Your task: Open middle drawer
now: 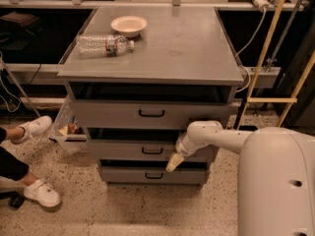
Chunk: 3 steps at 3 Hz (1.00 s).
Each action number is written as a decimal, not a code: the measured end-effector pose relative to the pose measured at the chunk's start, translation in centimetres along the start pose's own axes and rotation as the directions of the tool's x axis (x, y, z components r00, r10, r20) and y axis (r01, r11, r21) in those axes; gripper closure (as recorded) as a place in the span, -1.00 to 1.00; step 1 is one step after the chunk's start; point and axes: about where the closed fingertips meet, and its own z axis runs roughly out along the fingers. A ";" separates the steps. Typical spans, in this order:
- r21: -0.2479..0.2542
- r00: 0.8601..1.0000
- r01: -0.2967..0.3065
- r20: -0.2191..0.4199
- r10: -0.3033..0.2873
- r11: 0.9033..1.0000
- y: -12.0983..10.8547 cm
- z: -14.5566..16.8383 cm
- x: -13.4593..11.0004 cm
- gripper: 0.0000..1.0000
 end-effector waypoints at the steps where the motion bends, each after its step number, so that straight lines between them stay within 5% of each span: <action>1: 0.000 1.000 0.000 0.000 0.000 1.000 0.0 -0.4 -0.2 -1.00; 3: 0.000 1.000 0.000 0.000 0.000 1.000 0.0 -0.4 -0.2 -0.16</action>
Offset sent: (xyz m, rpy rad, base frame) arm 0.0000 0.0002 0.0039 0.0000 0.0000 0.0000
